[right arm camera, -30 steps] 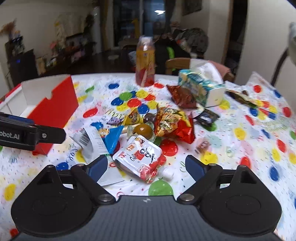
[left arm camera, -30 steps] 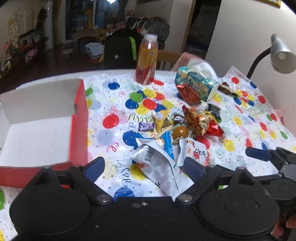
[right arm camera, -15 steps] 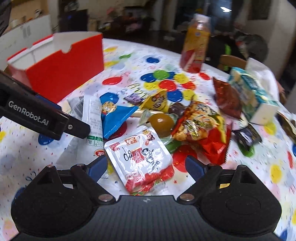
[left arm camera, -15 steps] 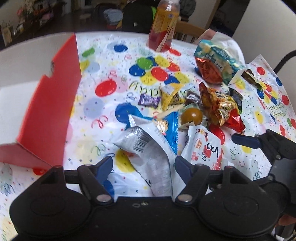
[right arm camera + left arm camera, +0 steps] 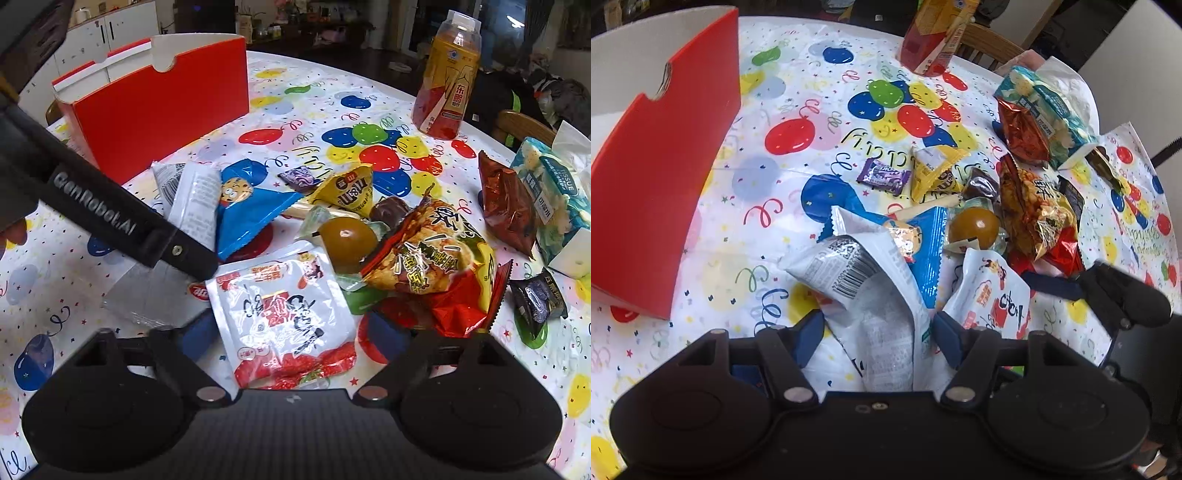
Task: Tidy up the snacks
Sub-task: 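Grasp the silver wrapper with the left tool while the right tool grasps the white-red pouch, then carry the silver wrapper and white-red pouch with both tools over the red box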
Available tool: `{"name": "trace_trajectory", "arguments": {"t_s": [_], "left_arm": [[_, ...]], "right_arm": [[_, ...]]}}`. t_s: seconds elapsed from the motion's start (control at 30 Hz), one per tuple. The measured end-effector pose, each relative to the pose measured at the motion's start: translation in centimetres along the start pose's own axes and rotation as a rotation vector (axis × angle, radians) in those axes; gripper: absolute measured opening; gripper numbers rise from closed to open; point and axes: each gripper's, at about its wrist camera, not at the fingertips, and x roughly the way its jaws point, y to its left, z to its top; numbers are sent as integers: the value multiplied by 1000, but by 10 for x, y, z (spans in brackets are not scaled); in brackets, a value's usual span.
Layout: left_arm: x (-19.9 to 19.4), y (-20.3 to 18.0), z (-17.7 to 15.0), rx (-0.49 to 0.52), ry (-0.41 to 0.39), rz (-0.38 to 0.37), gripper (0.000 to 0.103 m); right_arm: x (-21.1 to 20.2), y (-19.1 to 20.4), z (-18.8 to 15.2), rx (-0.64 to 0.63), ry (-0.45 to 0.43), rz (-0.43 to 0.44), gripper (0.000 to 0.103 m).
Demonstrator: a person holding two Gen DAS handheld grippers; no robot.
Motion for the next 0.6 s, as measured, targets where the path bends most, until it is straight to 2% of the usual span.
{"name": "trace_trajectory", "arguments": {"t_s": [0.17,0.27,0.6], "left_arm": [[0,2,0,-13,0,-3,55],[-3,5,-1,-26,-4,-24,47],[-16,12,-11,20,-24,-59,39]], "right_arm": [[-2,4,-1,16,-2,-26,76],[-3,6,-1,39,3,-42,75],[-15,20,-6,172,12,-125,72]]}}
